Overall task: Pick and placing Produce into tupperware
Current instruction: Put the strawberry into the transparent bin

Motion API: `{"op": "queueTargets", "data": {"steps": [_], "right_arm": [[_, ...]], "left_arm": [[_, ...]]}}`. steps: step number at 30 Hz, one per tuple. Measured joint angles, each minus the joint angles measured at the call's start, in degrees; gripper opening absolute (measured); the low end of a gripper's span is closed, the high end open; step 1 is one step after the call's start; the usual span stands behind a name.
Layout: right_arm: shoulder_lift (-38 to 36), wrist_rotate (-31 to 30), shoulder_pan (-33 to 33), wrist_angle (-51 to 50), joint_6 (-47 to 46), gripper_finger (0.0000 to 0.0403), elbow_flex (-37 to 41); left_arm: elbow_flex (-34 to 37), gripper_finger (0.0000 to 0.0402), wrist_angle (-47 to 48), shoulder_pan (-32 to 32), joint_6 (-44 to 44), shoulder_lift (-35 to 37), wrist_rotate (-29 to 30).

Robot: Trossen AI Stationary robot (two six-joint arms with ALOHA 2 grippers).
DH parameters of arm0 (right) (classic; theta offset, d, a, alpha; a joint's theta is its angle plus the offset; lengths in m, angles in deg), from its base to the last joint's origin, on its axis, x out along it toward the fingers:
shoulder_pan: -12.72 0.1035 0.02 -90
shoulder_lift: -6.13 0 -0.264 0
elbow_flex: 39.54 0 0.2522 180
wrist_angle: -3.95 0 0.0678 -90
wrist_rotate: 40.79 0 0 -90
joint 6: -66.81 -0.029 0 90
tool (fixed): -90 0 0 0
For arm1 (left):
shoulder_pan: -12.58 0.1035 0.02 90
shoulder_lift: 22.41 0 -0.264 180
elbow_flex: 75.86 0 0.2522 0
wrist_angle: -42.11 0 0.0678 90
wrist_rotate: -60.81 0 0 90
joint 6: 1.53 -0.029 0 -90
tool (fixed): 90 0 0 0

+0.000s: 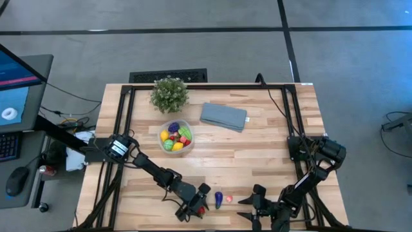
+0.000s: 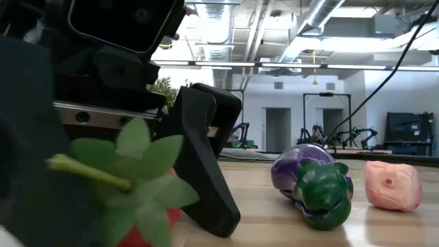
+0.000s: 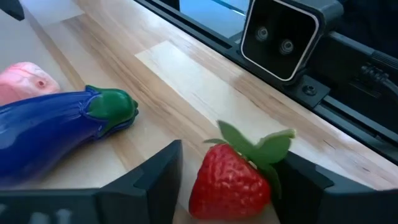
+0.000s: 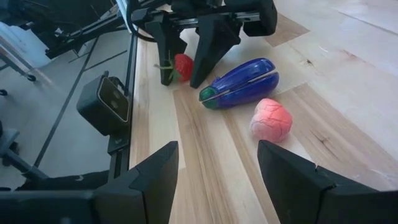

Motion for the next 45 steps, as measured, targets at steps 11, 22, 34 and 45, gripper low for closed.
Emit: {"op": "queueTargets", "data": {"steps": [11,22,34,45], "right_arm": [[0.00,0.00,-0.01,0.00,0.00,0.0244,0.00],[0.00,0.00,-0.02,0.00,0.00,0.0244,0.00],[0.00,0.00,0.00,0.00,0.00,0.0244,0.00],[0.00,-0.02,0.00,-0.02,0.04,0.0244,0.00]], "left_arm": [[0.09,0.0132,2.61,0.02,-0.26,1.09,0.39],[0.33,0.0133,14.15,-0.07,-3.27,7.49,5.92],[0.25,0.0133,32.81,-0.07,-4.97,19.05,18.12],[0.22,0.0133,51.23,-0.04,-3.28,26.72,34.08]]}}
